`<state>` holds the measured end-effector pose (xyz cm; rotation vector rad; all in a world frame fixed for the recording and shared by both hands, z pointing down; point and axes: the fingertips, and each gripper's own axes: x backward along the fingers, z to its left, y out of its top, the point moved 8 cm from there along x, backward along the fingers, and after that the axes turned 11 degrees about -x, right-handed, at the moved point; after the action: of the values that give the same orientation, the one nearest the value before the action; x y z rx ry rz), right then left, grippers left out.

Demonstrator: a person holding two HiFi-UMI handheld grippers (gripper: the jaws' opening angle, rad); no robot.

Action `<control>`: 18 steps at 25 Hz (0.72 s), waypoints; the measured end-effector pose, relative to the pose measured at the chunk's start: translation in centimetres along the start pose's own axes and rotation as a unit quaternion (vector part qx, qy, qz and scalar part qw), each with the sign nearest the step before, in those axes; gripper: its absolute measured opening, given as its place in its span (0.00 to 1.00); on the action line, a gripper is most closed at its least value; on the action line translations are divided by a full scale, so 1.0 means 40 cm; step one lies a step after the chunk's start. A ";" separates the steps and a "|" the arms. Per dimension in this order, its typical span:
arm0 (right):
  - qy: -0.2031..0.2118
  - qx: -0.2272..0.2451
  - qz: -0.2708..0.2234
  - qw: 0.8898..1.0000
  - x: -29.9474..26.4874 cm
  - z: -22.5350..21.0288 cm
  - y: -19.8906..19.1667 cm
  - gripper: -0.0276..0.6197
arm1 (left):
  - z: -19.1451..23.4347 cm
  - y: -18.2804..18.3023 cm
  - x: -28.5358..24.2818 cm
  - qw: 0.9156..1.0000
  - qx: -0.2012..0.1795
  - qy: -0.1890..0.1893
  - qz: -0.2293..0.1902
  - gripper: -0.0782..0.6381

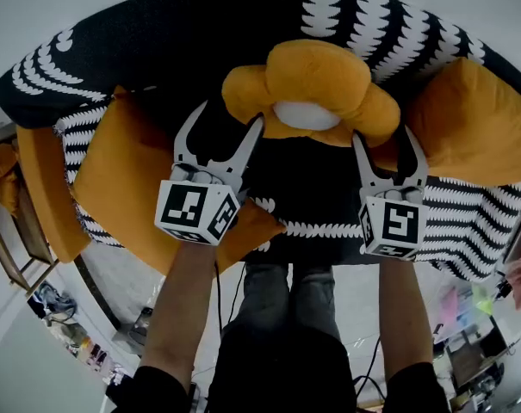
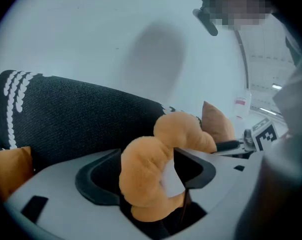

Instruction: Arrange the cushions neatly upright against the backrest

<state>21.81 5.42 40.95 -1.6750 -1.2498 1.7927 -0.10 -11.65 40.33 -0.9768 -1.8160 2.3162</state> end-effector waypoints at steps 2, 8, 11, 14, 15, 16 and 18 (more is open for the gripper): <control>0.000 0.006 -0.002 1.000 0.009 0.000 -0.011 0.59 | 0.009 -0.006 0.007 1.000 -0.001 0.002 0.005 0.59; -0.010 -0.012 0.003 1.000 0.040 0.003 -0.034 0.59 | 0.031 -0.042 0.068 1.000 -0.010 0.013 0.026 0.59; -0.004 -0.014 0.007 1.000 0.044 0.018 -0.046 0.59 | 0.041 -0.063 0.112 0.999 -0.004 0.028 0.033 0.59; 0.017 -0.014 0.011 1.000 0.052 0.041 -0.058 0.59 | 0.044 -0.094 0.171 0.998 0.017 0.055 0.036 0.59; 0.029 -0.013 0.016 0.999 0.058 0.053 -0.063 0.59 | 0.041 -0.108 0.198 0.997 0.028 0.067 0.038 0.59; 0.044 -0.011 0.023 0.999 0.066 0.067 -0.071 0.59 | 0.037 -0.125 0.228 0.995 0.038 0.080 0.040 0.59; 0.073 -0.009 0.045 0.996 0.089 0.099 -0.097 0.59 | 0.023 -0.169 0.298 0.991 0.060 0.105 0.049 0.59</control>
<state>16.23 8.90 41.50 -1.8621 -1.1485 1.6791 -12.38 -5.58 41.12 -1.2628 -1.5639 2.2460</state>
